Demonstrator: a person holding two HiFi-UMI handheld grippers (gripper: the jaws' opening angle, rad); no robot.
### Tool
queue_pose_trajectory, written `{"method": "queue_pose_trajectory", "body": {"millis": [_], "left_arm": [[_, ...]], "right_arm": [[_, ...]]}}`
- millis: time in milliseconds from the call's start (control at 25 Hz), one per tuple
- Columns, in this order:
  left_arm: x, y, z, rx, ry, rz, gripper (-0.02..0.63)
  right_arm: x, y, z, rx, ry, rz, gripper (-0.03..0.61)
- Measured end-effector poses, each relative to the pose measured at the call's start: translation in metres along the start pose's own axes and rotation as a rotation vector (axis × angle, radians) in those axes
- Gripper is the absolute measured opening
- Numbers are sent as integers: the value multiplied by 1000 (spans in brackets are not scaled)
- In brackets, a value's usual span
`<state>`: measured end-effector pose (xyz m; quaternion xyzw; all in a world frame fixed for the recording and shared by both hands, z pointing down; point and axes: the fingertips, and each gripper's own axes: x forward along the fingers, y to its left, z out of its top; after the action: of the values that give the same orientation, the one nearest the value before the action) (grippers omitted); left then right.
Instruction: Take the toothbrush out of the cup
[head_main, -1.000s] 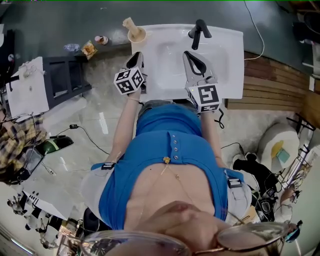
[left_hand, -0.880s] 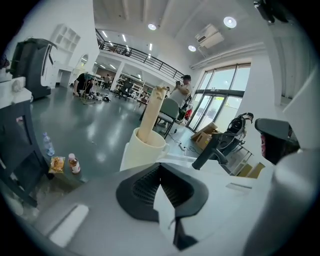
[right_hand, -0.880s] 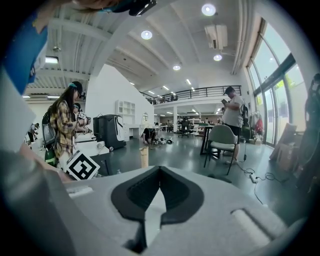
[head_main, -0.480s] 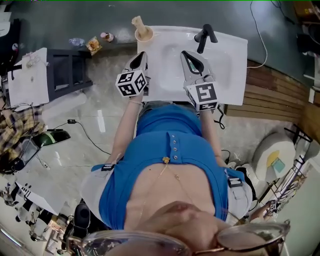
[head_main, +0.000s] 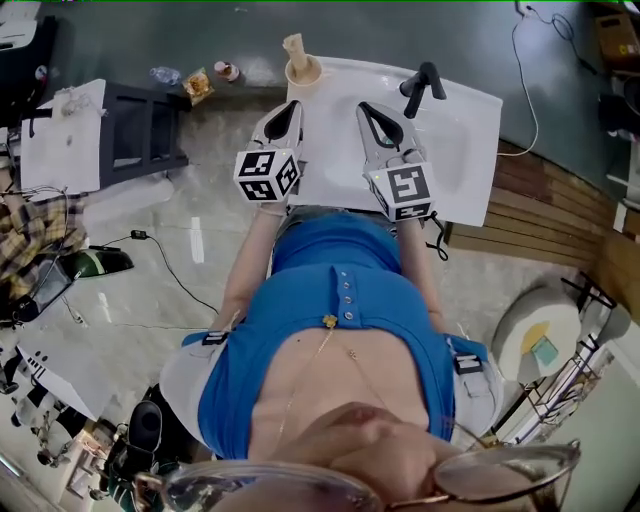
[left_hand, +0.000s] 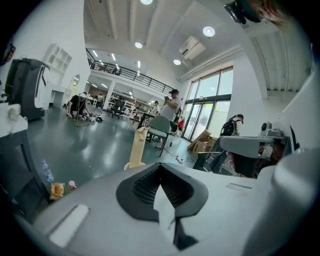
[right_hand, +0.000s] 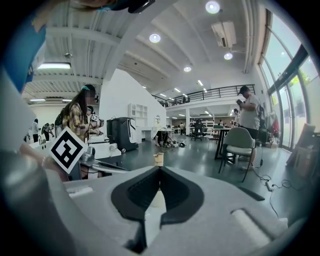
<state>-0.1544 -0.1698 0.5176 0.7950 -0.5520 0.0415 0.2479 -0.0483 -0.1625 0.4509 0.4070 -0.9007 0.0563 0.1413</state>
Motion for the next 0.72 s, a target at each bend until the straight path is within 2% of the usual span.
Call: {"method": "queue_pose_trajectory", "body": {"millis": [280,720], "left_arm": [[-16,-8,32,113,-72,16,2],[-44,-11,66,145,-143,27,2]], "right_arm": [[13,13,15,-20,-31,49,2],[33,39,33,-37,-62,123,2]]}}
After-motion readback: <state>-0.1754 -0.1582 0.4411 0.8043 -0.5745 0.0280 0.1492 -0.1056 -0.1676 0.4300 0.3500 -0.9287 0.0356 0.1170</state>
